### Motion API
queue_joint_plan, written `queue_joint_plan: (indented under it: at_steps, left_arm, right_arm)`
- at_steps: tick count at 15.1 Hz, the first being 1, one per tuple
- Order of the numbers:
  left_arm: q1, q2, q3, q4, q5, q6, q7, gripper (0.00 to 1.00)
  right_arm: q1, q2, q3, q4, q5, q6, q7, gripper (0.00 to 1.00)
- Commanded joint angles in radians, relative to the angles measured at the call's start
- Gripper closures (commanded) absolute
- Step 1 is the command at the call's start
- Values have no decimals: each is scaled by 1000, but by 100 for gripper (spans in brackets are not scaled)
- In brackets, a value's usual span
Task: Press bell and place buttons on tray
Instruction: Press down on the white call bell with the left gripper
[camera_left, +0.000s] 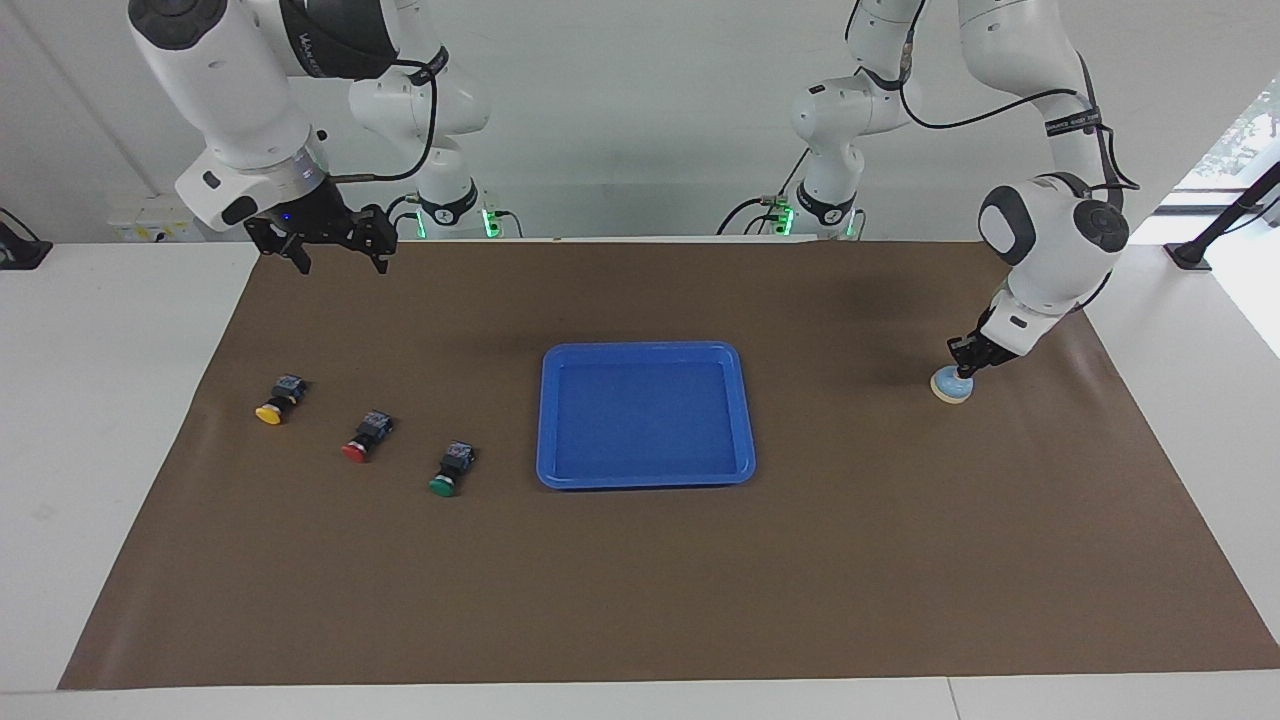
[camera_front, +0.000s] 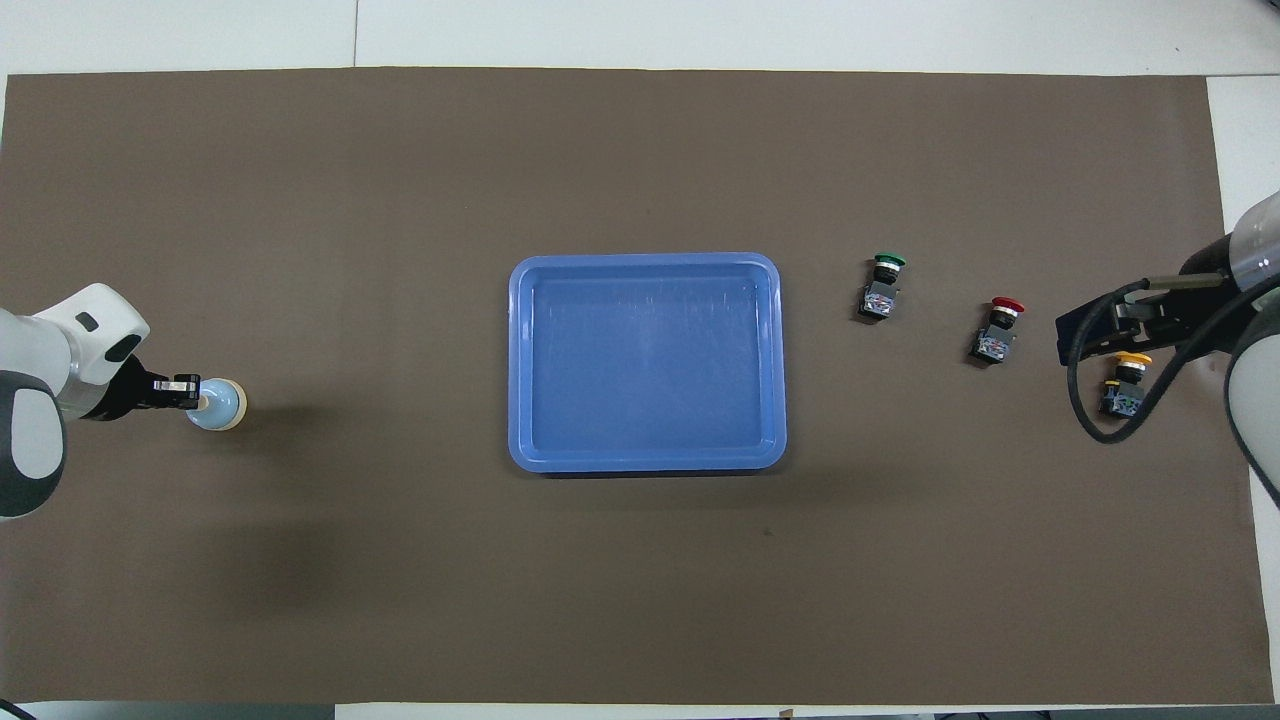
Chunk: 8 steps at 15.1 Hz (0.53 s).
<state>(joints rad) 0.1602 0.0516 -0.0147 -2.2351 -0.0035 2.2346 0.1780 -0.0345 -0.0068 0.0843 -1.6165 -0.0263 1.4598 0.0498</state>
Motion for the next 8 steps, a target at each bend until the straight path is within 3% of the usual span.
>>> queue_joint_plan:
  at_steps: [1, 4, 5, 6, 8]
  left_arm:
    - [-2, 11, -1, 196, 20, -229, 5, 100]
    - [-40, -21, -5, 323, 20, -407, -8, 100]
    - [-45, -42, -5, 339, 20, -443, -8, 90]
    - [-45, -67, -7, 342, 20, -473, -8, 65]
    - [-48, -105, -11, 341, 20, -527, -8, 0]
  right_arm:
    - [-19, -10, 11, -3, 6, -1, -21, 0]
    - [-19, -10, 11, -5, 6, -1, -21, 0]
    - [-19, -10, 11, -5, 6, -1, -21, 0]
    - [-19, -10, 11, -3, 6, -1, -21, 0]
    - [-19, -10, 11, -3, 6, -1, -21, 0]
